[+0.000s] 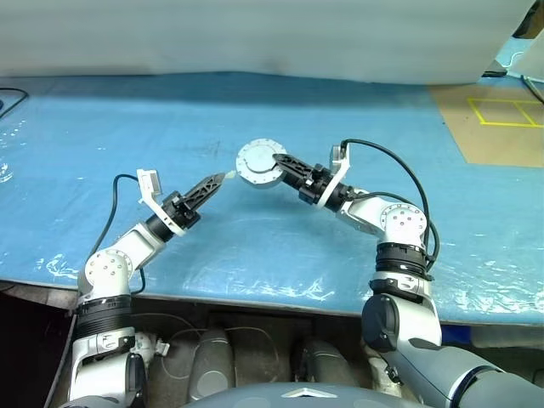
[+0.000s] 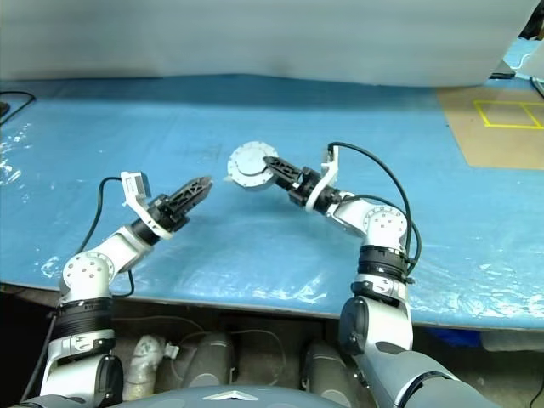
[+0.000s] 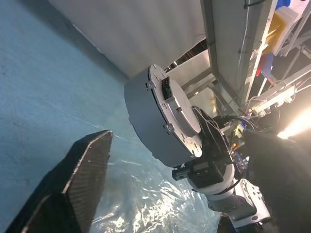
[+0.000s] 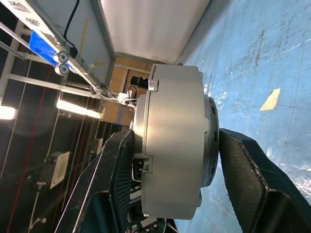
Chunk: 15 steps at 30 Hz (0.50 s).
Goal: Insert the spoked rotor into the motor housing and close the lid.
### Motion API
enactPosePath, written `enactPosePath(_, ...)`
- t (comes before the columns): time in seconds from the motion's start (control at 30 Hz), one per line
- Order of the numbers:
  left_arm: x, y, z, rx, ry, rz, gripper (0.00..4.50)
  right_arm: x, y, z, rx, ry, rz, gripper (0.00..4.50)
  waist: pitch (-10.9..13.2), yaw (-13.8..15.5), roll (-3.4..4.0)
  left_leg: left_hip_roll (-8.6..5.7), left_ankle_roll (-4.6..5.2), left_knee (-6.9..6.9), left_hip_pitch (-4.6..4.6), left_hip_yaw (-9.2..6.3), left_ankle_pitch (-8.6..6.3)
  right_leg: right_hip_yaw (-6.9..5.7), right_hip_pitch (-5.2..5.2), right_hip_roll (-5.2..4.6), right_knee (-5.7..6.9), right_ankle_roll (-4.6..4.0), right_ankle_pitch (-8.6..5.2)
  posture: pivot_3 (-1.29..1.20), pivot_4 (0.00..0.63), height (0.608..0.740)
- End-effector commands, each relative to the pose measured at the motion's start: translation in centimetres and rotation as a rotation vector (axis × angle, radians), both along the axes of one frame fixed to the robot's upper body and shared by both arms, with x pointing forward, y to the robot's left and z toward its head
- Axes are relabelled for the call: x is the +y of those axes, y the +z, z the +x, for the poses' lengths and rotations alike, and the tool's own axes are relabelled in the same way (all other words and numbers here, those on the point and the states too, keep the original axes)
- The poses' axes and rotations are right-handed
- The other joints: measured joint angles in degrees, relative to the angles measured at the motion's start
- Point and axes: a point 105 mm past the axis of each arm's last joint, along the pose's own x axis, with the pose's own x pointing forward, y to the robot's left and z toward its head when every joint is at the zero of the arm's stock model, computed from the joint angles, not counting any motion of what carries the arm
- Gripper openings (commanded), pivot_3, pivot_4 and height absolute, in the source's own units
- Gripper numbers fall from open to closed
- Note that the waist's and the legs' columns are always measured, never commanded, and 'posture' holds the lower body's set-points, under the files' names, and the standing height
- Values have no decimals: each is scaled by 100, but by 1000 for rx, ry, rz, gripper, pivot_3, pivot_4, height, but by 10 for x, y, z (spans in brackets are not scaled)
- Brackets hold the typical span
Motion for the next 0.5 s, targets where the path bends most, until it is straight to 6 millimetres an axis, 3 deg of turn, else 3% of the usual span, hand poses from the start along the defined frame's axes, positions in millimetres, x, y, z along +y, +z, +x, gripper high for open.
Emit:
enactPosePath(0.03, 0, 12, 4, -3, 9, -66, 4437, 2, 34, -4, -103, 32, 91, 2299, 0, 0, 0, -1, 0, 1, 0, -1, 0, 0, 0, 0, 0, 1, 1, 0, 150, 740)
enactPosePath(0.2, -14, 7, -3, 49, -113, -91, 4437, 9, 36, -13, -105, 64, 101, 2299, 0, -8, 0, 0, 0, 10, -1, -2, 0, 1, 0, 1, 3, 4, 4, 0, 150, 740)
enactPosePath(0.33, -19, -3, 0, 95, -126, -105, 4437, 13, 39, -18, -111, 80, 108, 2299, 0, -1, 0, -1, 0, 12, -1, -2, 0, 2, 1, -1, 2, 8, 6, 0, 150, 740)
enactPosePath(0.5, -24, -1, 11, 90, -105, -146, 4437, 13, 43, -20, -119, 83, 106, 2299, 0, 13, 0, -1, 0, 24, -4, -3, 0, 2, 8, -4, 2, 17, 15, 0, 150, 740)
